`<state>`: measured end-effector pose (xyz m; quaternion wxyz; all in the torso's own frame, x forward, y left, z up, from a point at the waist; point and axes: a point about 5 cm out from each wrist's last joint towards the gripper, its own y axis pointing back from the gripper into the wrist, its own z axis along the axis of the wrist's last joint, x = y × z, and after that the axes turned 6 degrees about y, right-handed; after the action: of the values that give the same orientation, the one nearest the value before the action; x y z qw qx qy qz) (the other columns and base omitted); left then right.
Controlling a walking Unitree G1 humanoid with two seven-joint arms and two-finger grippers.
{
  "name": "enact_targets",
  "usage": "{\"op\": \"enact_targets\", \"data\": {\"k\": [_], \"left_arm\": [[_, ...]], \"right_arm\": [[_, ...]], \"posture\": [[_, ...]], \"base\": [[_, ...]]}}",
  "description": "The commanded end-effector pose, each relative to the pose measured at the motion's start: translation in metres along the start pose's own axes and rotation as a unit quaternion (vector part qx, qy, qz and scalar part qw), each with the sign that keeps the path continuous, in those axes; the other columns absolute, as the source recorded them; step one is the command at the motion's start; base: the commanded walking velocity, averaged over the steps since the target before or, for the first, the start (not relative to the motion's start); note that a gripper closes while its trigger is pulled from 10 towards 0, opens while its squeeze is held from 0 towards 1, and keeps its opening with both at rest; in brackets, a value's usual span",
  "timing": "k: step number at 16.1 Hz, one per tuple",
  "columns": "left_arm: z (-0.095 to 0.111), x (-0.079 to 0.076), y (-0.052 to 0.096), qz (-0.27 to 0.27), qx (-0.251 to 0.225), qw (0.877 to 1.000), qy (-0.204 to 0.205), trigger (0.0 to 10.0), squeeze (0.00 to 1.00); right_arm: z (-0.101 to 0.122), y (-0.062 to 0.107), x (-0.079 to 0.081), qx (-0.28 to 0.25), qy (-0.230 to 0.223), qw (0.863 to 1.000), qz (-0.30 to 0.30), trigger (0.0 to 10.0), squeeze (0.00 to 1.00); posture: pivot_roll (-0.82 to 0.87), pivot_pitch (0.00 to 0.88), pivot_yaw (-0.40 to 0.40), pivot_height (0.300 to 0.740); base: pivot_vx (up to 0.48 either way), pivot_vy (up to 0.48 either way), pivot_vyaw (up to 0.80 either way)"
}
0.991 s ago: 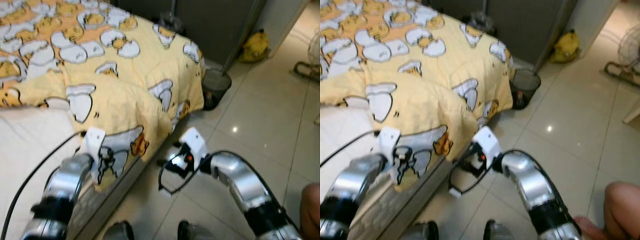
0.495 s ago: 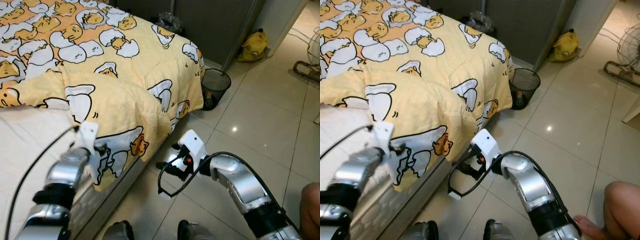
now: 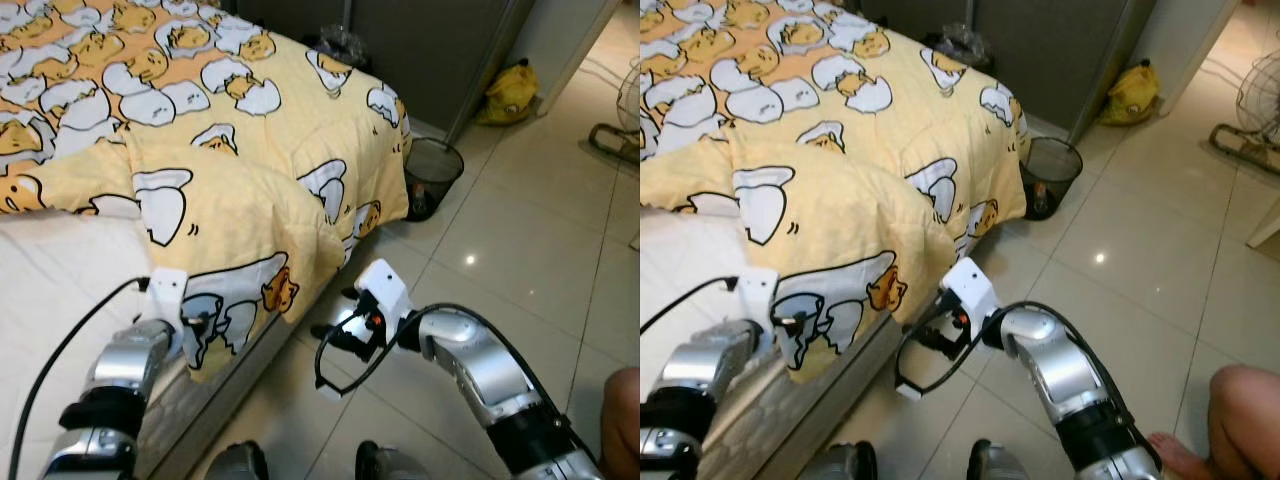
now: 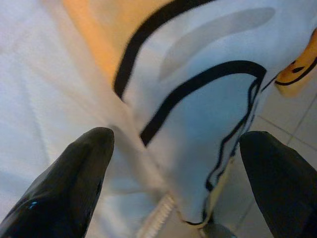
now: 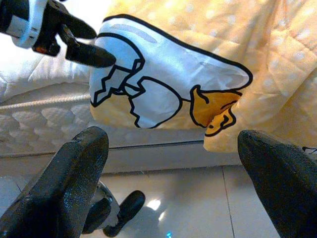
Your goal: Clean up the room
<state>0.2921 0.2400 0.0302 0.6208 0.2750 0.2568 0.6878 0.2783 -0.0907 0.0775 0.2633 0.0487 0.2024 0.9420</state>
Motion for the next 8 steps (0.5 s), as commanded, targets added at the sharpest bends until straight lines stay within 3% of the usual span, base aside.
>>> {"op": "enact_targets", "data": {"k": [1, 5, 6, 8], "left_arm": [[0.004, -0.003, -0.001, -0.008, -0.001, 1.0, 0.015, 10.0, 0.0], [0.022, -0.016, -0.009, -0.025, -0.021, 0.999, -0.017, 10.0, 0.0], [0.029, -0.018, -0.014, -0.012, -0.027, 0.999, -0.042, 0.0, 0.0], [0.032, -0.016, -0.017, 0.011, -0.024, 0.998, -0.058, 0.0, 0.0]], "right_arm": [[0.0, 0.0, 0.001, 0.0, 0.005, 1.0, 0.005, 10.0, 0.0], [0.001, -0.002, -0.001, -0.001, 0.006, 1.0, 0.002, 10.0, 0.0], [0.003, -0.004, -0.001, -0.003, 0.008, 1.0, 0.003, 10.0, 0.0], [0.006, -0.004, -0.001, -0.006, 0.009, 1.0, 0.002, 10.0, 0.0]], "posture": [[-0.07, 0.139, -0.013, 0.74], [-0.07, 0.124, -0.017, 0.74], [-0.08, 0.116, -0.014, 0.74], [-0.09, 0.111, -0.01, 0.74]], "base": [[0.0, 0.0, 0.0], [0.0, 0.0, 0.0], [0.0, 0.0, 0.0], [0.0, 0.0, 0.0]]}}
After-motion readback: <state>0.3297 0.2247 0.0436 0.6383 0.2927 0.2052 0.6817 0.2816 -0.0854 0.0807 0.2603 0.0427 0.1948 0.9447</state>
